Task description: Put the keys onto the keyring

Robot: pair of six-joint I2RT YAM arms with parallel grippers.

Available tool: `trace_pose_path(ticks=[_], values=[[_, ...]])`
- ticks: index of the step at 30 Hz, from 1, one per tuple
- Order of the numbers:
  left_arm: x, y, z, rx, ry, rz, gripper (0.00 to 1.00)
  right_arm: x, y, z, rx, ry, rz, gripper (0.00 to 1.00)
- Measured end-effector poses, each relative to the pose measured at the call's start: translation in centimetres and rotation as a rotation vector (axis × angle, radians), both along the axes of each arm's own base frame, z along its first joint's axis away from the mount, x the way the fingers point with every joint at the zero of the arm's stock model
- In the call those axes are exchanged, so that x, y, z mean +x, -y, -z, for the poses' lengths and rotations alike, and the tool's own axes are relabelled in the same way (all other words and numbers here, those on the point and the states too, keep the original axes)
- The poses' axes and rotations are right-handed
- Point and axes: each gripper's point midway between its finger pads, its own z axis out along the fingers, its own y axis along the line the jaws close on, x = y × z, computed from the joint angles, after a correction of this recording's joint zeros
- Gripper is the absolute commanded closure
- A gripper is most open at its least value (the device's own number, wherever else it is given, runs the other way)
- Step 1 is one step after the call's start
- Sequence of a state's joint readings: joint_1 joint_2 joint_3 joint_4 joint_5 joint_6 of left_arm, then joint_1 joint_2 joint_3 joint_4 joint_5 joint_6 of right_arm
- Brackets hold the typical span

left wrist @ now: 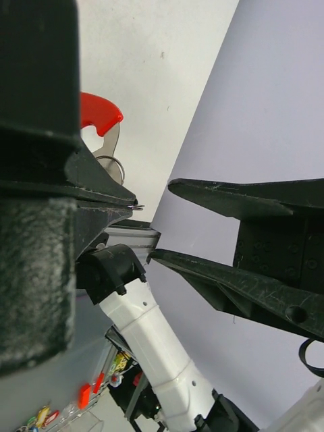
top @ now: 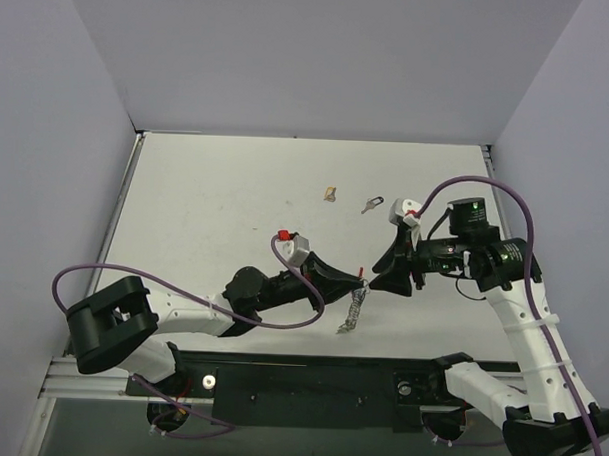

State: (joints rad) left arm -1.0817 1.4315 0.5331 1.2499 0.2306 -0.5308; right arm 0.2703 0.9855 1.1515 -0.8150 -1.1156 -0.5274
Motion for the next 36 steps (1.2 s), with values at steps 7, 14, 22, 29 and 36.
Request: trace_pose_path(ticks=[7, 14, 22, 29, 36], values=[[-0.8, 0.2, 0.3, 0.014, 0.024, 0.042, 1.00, -0.3, -0.2, 0.8, -0.005, -0.006, -0.024, 0.65], [-0.8, 0.2, 0.3, 0.015, 0.029, 0.046, 1.00, -0.6, -0.5, 2.7, -0.005, -0.056, -0.031, 0.71], [-0.9, 0.2, 0.3, 0.015, 0.029, 0.047, 1.00, -0.8, -0.8, 2.4, 0.020, -0.036, -0.060, 0.77], [-0.8, 0.2, 0.3, 0.014, 0.028, 0.046, 1.00, -0.9, -0.8, 2.9, 0.016, -0.037, -0.072, 0.70], [-0.9, 0.2, 0.3, 0.014, 0.028, 0.047, 1.00, -1.0, -0.8, 3.3, 0.012, -0.042, -0.074, 0.73]])
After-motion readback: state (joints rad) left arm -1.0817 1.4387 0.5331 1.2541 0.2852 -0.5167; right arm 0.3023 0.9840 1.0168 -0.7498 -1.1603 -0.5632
